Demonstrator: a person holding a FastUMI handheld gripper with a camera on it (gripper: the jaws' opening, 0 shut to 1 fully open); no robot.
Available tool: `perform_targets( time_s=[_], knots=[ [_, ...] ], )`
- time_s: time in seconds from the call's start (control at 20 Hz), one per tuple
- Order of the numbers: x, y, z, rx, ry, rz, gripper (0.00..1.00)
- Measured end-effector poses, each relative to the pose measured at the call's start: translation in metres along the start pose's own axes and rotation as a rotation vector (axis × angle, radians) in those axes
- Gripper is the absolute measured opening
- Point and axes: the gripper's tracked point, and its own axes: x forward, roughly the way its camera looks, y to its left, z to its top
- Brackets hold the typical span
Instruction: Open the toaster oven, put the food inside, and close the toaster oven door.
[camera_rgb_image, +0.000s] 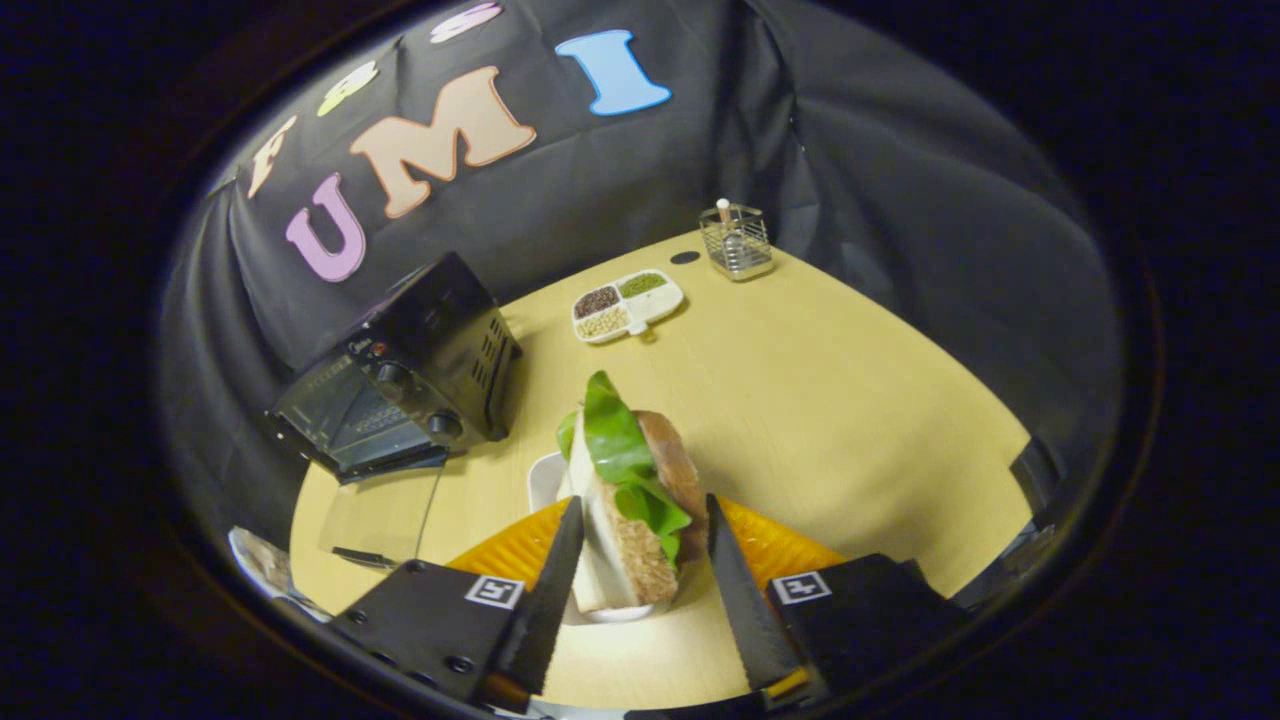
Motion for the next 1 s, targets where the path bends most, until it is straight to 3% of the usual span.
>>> perform_targets(
  time_s=[0.15,0.3,0.5,0.8,1.0],
  knots=[
    [-0.004,0.019,0.006,0.145,-0.034,0.079,0.56],
    [-0.009,0.019,0.003,0.165,-0.045,0.055,0.36],
    [-0.029,0.024,0.005,0.165,-0.067,0.037,0.36],
    [-0.071,0.049,0.014,0.309,-0.172,0.058,0.36],
    [-0.081,0.1,0.004,0.407,-0.216,0.129,0.36]
  ],
)
